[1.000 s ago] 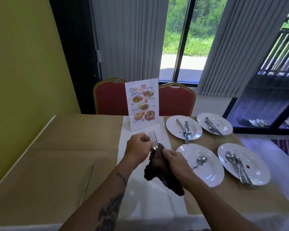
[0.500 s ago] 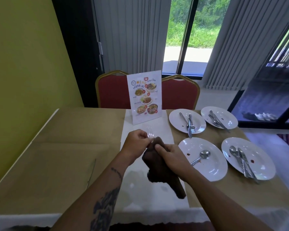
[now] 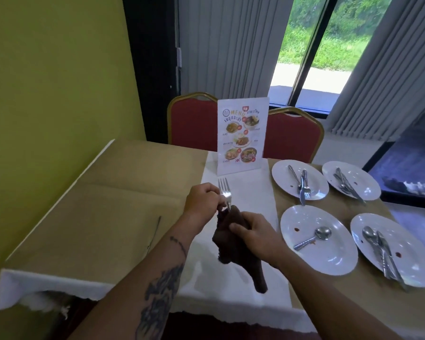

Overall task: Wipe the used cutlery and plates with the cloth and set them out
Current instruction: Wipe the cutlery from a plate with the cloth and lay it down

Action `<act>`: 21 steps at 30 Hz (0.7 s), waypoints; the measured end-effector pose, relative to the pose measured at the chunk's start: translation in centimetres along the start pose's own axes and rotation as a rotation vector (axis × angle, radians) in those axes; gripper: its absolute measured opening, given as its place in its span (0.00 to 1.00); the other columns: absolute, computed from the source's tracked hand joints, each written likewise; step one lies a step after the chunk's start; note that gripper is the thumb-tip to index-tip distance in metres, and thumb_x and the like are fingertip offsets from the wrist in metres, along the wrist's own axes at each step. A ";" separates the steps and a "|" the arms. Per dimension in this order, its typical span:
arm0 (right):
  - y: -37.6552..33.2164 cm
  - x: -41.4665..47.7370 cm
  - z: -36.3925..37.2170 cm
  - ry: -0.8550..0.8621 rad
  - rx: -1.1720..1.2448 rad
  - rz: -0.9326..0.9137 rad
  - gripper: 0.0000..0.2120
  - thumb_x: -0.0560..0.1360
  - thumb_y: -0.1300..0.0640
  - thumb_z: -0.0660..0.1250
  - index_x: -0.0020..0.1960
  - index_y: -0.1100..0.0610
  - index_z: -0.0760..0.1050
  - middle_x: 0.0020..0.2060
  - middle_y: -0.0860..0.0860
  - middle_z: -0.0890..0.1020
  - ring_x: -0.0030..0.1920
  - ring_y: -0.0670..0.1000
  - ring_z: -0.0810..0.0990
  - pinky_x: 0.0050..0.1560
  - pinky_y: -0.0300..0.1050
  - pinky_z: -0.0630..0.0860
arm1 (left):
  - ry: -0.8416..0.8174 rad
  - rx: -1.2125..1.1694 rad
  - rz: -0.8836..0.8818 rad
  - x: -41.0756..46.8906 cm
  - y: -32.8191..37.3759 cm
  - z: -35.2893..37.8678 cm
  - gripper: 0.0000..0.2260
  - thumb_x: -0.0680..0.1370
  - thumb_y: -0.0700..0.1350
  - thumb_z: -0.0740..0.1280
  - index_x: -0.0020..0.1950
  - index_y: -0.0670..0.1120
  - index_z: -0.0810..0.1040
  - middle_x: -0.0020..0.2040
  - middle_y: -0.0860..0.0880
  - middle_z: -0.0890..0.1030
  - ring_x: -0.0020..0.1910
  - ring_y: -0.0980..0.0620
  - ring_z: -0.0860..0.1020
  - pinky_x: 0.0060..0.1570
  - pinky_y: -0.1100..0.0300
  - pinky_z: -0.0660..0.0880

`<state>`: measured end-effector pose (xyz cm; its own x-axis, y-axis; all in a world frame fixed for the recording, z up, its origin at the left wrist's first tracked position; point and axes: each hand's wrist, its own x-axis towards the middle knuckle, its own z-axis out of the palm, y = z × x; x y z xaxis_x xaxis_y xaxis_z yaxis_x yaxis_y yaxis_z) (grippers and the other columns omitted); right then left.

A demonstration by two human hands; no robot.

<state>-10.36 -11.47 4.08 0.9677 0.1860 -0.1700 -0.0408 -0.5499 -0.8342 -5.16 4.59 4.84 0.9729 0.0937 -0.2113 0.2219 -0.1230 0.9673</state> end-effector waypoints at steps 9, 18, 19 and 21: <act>0.5 1.1 2.5 -0.236 -0.178 0.077 0.05 0.78 0.54 0.67 0.48 0.53 0.81 0.41 0.50 0.86 0.43 0.51 0.84 0.52 0.53 0.81 | 0.136 -0.140 -0.123 0.2 -3.3 -5.1 0.06 0.76 0.32 0.66 0.42 0.42 0.76 0.35 0.43 0.80 0.32 0.50 0.76 0.34 0.60 0.74; 3.4 0.8 4.1 -0.260 -0.215 0.233 0.06 0.79 0.54 0.68 0.53 0.53 0.81 0.45 0.50 0.85 0.46 0.49 0.84 0.50 0.46 0.80 | 0.145 0.247 -0.263 2.7 -9.7 -10.6 0.07 0.69 0.36 0.72 0.35 0.47 0.78 0.33 0.49 0.83 0.33 0.48 0.81 0.42 0.53 0.82; 3.7 0.8 4.1 -0.248 -0.199 0.251 0.06 0.79 0.54 0.69 0.54 0.53 0.81 0.45 0.51 0.85 0.46 0.50 0.84 0.53 0.48 0.81 | 0.131 0.328 -0.269 2.7 -10.7 -10.9 0.06 0.69 0.38 0.72 0.35 0.47 0.79 0.36 0.51 0.84 0.38 0.49 0.83 0.47 0.52 0.82; 4.0 0.8 4.0 -0.221 -0.180 0.266 0.04 0.78 0.54 0.69 0.52 0.53 0.81 0.45 0.51 0.86 0.46 0.51 0.84 0.52 0.50 0.80 | 0.129 0.456 -0.261 2.5 -12.1 -11.2 0.07 0.70 0.40 0.72 0.33 0.49 0.79 0.43 0.55 0.84 0.45 0.51 0.82 0.52 0.56 0.80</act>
<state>-10.75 -10.28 -1.45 0.8513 0.1778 -0.4937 -0.2203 -0.7329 -0.6437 -6.15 17.39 -5.80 0.8723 0.2957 -0.3895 0.4886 -0.4930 0.7199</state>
